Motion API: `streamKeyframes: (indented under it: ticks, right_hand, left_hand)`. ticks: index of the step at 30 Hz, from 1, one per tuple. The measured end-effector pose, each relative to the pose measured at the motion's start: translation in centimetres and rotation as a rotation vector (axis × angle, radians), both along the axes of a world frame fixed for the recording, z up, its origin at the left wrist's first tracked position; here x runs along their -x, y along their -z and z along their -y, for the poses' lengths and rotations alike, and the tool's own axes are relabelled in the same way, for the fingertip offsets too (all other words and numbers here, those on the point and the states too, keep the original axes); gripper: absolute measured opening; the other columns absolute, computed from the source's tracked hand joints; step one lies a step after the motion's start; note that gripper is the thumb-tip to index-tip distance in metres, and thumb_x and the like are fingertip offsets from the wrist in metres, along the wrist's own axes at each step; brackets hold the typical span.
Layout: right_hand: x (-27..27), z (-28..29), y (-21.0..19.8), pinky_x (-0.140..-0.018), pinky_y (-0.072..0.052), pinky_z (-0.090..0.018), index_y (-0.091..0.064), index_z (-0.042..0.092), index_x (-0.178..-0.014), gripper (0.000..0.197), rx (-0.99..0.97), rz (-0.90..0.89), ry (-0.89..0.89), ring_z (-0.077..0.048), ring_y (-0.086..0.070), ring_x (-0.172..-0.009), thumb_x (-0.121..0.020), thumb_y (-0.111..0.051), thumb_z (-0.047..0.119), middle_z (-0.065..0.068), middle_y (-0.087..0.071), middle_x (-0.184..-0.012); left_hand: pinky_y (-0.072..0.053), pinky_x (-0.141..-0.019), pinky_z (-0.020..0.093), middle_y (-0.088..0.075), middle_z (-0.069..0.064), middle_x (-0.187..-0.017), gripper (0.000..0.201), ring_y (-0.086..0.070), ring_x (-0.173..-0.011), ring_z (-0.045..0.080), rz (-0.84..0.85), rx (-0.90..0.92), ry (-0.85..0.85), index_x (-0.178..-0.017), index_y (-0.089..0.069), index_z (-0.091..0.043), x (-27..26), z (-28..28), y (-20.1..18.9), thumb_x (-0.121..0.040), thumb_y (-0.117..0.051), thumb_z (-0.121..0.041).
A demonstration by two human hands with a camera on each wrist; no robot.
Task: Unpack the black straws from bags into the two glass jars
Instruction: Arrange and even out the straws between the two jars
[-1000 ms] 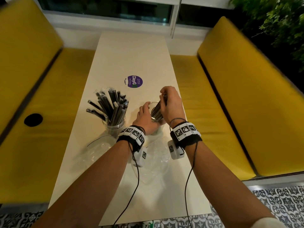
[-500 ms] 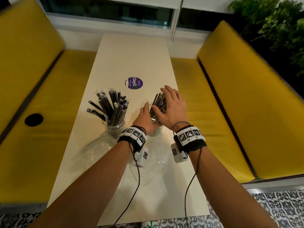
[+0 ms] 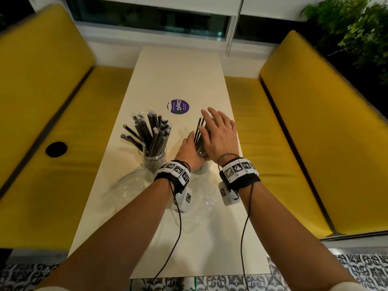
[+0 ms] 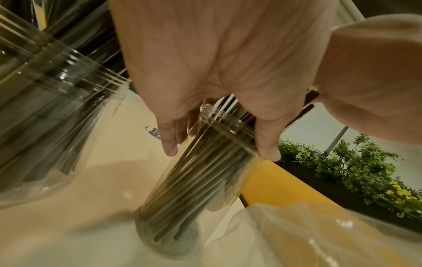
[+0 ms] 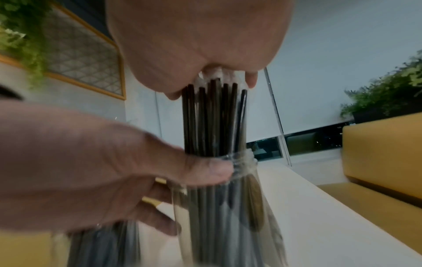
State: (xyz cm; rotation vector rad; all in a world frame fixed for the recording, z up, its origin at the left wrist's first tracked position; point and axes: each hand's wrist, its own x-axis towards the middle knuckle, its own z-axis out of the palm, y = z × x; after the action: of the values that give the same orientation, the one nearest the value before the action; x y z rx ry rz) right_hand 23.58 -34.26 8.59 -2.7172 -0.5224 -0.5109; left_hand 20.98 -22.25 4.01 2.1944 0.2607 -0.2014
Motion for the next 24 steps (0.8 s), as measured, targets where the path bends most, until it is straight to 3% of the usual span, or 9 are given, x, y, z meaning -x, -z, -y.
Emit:
streamKeyframes:
  ticks: [3, 6, 10, 14, 17, 19, 22, 24]
  right_hand:
    - [-1.6, -0.3, -1.4, -0.109, -0.035, -0.049, -0.058, 0.034, -0.142, 0.04, 0.012, -0.066, 0.029, -0.025, -0.06, -0.123, -0.104, -0.052, 0.042, -0.001, -0.065, -0.135]
    - [-2.4, -0.5, -1.9, -0.104, -0.034, -0.046, -0.073, 0.033, -0.121, 0.024, -0.013, -0.094, 0.033, -0.021, -0.066, -0.108, -0.102, -0.058, 0.034, 0.006, -0.073, -0.115]
    - [-2.2, 0.0, -1.5, -0.095, -0.051, -0.046, -0.073, 0.024, -0.099, 0.014, -0.292, -0.044, 0.109, -0.017, -0.066, -0.081, -0.093, -0.063, 0.03, 0.009, -0.073, -0.092]
    - [-1.8, -0.4, -1.2, -0.083, -0.057, -0.049, -0.062, 0.016, -0.084, 0.007, -0.326, -0.138, 0.161, -0.022, -0.057, -0.065, -0.083, -0.062, 0.023, 0.008, -0.058, -0.07]
    - [-2.0, -0.6, -1.4, -0.084, -0.057, -0.05, -0.063, 0.015, -0.085, 0.005, -0.305, -0.176, 0.139, -0.027, -0.061, -0.07, -0.085, -0.06, 0.019, 0.004, -0.061, -0.073]
    - [-2.0, -0.7, -1.5, -0.09, -0.052, -0.047, -0.069, 0.017, -0.089, 0.014, -0.188, -0.181, 0.119, -0.027, -0.065, -0.082, -0.089, -0.055, 0.02, 0.002, -0.071, -0.085]
    - [-1.9, -0.8, -1.8, -0.094, -0.041, -0.046, -0.073, 0.018, -0.095, 0.033, 0.092, -0.177, 0.108, -0.025, -0.062, -0.098, -0.099, -0.043, 0.03, 0.001, -0.074, -0.105]
    - [-1.9, -0.4, -2.0, -0.102, -0.039, -0.049, -0.074, 0.019, -0.103, 0.042, 0.135, -0.173, 0.077, -0.025, -0.06, -0.11, -0.102, -0.039, 0.042, 0.002, -0.073, -0.118]
  left_hand:
    - [-0.043, -0.117, 0.052, -0.044, 0.013, -0.155, 0.12, -0.047, -0.143, 0.035, 0.001, 0.014, 0.011, -0.164, -0.02, -0.02, 0.1, 0.0, -0.2, -0.071, -0.091, -0.048]
    - [-0.041, -0.118, 0.049, -0.041, 0.013, -0.158, 0.118, -0.044, -0.145, 0.035, -0.003, 0.021, 0.024, -0.165, -0.019, -0.02, 0.2, -0.1, -0.1, -0.074, -0.09, -0.048]
    - [-0.039, -0.121, 0.049, -0.036, 0.012, -0.165, 0.124, -0.039, -0.15, 0.033, -0.007, 0.031, 0.03, -0.167, -0.014, -0.02, 0.3, -0.2, -0.2, -0.074, -0.09, -0.051]
    - [-0.038, -0.121, 0.05, -0.032, 0.011, -0.167, 0.124, -0.038, -0.152, 0.032, -0.022, 0.044, 0.016, -0.168, -0.011, -0.022, 0.3, -0.1, -0.1, -0.075, -0.089, -0.05]
    - [-0.039, -0.121, 0.049, -0.033, 0.011, -0.167, 0.124, -0.037, -0.152, 0.032, -0.017, 0.043, 0.021, -0.168, -0.01, -0.021, 0.3, -0.1, 0.0, -0.076, -0.089, -0.051]
    - [-0.039, -0.12, 0.049, -0.033, 0.011, -0.166, 0.124, -0.038, -0.151, 0.033, -0.016, 0.042, 0.023, -0.167, -0.01, -0.021, 0.3, -0.2, 0.1, -0.075, -0.088, -0.051]
    - [-0.039, -0.12, 0.049, -0.032, 0.011, -0.167, 0.124, -0.038, -0.151, 0.033, -0.012, 0.03, 0.025, -0.167, -0.01, -0.021, 0.4, -0.2, 0.1, -0.076, -0.088, -0.05]
    - [-0.038, -0.121, 0.047, -0.03, 0.011, -0.169, 0.124, -0.036, -0.153, 0.032, -0.012, 0.03, 0.024, -0.167, -0.01, -0.02, 0.3, -0.1, 0.0, -0.076, -0.089, -0.049]
